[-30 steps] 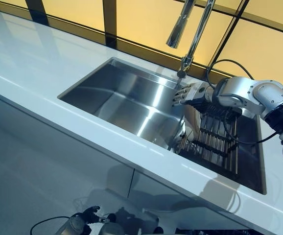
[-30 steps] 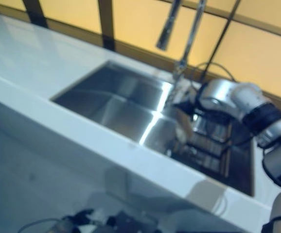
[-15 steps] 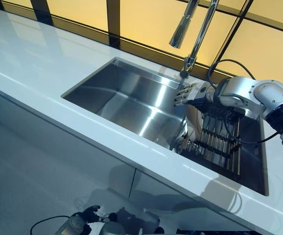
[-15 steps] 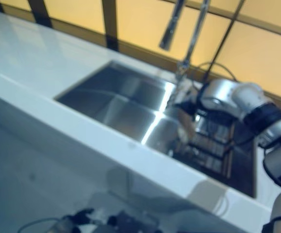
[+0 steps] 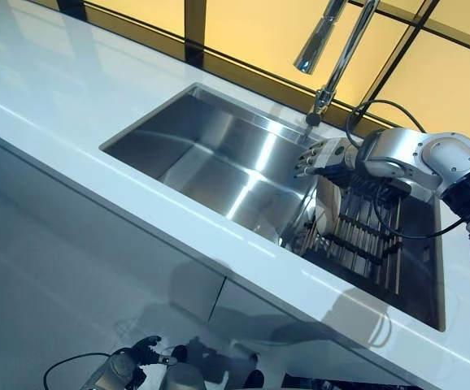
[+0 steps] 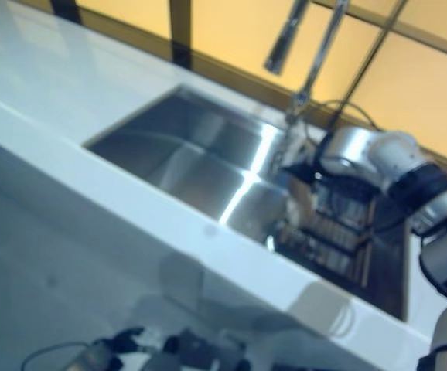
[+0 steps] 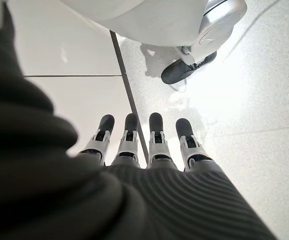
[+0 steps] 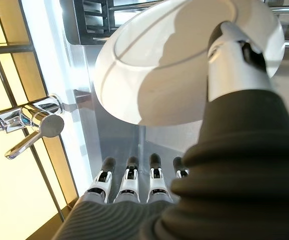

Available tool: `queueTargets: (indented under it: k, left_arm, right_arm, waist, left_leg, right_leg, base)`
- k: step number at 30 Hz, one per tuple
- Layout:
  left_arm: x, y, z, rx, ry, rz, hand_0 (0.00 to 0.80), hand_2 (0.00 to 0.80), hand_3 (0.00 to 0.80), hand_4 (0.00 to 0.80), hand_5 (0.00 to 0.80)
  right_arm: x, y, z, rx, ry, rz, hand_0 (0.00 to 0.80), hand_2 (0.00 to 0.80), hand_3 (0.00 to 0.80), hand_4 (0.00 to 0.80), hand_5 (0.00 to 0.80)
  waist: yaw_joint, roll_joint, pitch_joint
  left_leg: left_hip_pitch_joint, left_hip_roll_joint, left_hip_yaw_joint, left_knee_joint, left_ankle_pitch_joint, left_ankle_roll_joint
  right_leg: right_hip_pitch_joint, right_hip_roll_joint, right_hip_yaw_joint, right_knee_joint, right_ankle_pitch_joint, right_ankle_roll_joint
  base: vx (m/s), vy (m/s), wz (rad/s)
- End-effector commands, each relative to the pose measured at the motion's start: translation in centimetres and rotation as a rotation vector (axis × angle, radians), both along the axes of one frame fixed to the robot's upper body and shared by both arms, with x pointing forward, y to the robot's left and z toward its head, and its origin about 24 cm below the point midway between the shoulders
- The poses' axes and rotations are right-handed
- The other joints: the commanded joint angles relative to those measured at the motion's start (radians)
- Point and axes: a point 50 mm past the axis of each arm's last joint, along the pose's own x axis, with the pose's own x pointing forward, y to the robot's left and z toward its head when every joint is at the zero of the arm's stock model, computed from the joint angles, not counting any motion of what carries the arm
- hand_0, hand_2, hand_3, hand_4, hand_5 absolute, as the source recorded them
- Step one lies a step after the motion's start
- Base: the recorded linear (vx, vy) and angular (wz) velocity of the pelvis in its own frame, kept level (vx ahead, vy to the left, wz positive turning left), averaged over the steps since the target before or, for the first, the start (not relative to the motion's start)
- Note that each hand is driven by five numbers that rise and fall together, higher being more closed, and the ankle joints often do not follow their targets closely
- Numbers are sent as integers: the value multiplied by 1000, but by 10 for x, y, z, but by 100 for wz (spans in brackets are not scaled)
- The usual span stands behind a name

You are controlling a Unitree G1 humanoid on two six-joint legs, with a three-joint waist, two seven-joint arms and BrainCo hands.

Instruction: Take plates into dishwasher

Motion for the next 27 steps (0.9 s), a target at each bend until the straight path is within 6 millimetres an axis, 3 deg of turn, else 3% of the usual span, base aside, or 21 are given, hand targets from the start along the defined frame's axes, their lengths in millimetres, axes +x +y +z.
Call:
queueTargets:
  k: [1, 13, 27]
  left_arm:
    - [-5, 13, 2, 69, 34, -65, 0, 0, 0, 0, 0]
    - [0, 19, 6, 88, 15, -60, 0, 0, 0, 0, 0]
    - [-1, 22, 7, 96, 12, -58, 0, 0, 0, 0, 0]
  right_arm:
    - [-1, -20, 28, -63, -80, -67, 0, 0, 0, 0, 0]
    - [-2, -15, 30, -79, -78, -60, 0, 0, 0, 0, 0]
    - [-3, -23, 29, -85, -61, -86, 0, 0, 0, 0, 0]
  waist:
    - [38, -30, 19]
    - [44, -50, 34]
    - [42, -56, 35]
  left_leg:
    - [-27, -5, 27, 1, -6, 27]
    - [-39, 2, 21, 1, -2, 30]
    - [-39, 1, 19, -1, -2, 32]
  right_leg:
    - [13, 3, 1, 43, -30, 28]
    - [3, 11, 4, 48, -28, 28]
    - [3, 12, 7, 50, -27, 29]
  base:
    - [0, 0, 0]
    - [3, -15, 2]
    - [0, 0, 0]
